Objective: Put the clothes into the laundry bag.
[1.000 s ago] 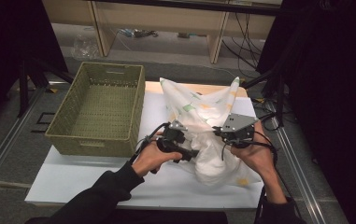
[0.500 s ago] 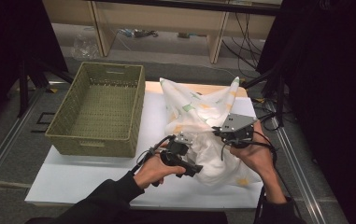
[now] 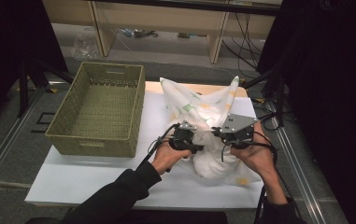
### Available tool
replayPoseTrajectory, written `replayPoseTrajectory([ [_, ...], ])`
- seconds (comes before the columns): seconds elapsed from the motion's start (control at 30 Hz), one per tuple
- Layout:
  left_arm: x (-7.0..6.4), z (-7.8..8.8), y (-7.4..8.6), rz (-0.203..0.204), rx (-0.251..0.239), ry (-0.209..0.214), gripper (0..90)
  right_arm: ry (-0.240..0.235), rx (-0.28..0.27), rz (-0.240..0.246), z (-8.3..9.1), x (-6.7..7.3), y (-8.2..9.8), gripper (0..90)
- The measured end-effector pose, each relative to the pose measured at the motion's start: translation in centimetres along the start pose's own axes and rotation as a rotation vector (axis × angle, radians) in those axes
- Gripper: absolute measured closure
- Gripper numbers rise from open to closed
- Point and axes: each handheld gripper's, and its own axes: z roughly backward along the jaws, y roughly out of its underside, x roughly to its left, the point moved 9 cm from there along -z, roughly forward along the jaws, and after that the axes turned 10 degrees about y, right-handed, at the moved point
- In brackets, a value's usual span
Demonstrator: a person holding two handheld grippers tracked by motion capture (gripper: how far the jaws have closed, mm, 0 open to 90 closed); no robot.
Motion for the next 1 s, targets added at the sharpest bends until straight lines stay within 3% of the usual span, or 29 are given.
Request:
replayPoseTrajectory([
  [0.1,-0.6,0.4,-2.2,-0.022,-0.044,0.004,77.9,0.012,-0.015,-0.016,0.8,-0.2,-0.6,89.9],
  [0.17,-0.6,0.3,-3.3,-0.023,-0.074,-0.003,77.9,0.015,-0.028,0.0,1.3,-0.4,-0.9,89.9],
  [0.3,1.4,-0.5,-4.0,-0.015,-0.101,-0.069,76.7,0.012,-0.028,0.005,1.8,-0.6,-1.0,89.9],
  [0.37,3.5,-1.4,-3.5,0.032,-0.098,-0.112,73.5,0.003,-0.009,0.011,1.5,-0.3,-0.6,89.9],
  [0.4,4.6,-1.9,-3.0,0.061,-0.07,-0.118,71.9,0.0,-0.001,0.012,1.2,-0.2,-0.4,89.9],
  [0.47,5.1,-2.4,-2.6,0.114,-0.077,-0.107,68.4,-0.021,0.025,0.009,0.4,0.1,0.3,89.9],
  [0.53,4.5,-2.0,-2.7,0.1,-0.069,-0.091,62.8,-0.032,0.051,-0.012,-0.1,0.4,0.8,89.9],
  [0.63,2.9,-0.6,-2.3,0.111,-0.033,-0.058,43.3,-0.031,0.051,-0.009,-0.5,0.1,1.3,89.9],
  [0.77,0.8,1.8,-1.0,0.064,0.038,-0.049,24.6,-0.025,0.049,-0.012,-0.3,-0.1,1.4,89.8],
  [0.83,-0.5,2.8,-0.1,0.048,0.072,-0.024,23.4,-0.017,0.047,-0.016,-0.3,-0.2,1.3,89.9],
  [0.9,-2.2,3.5,1.1,0.04,0.123,0.029,21.7,-0.017,0.054,-0.023,-0.2,-0.1,1.3,89.9],
  [1.0,-3.4,3.6,2.4,-0.005,0.14,0.023,19.3,-0.017,0.053,-0.025,-0.2,0.0,1.2,89.8],
])
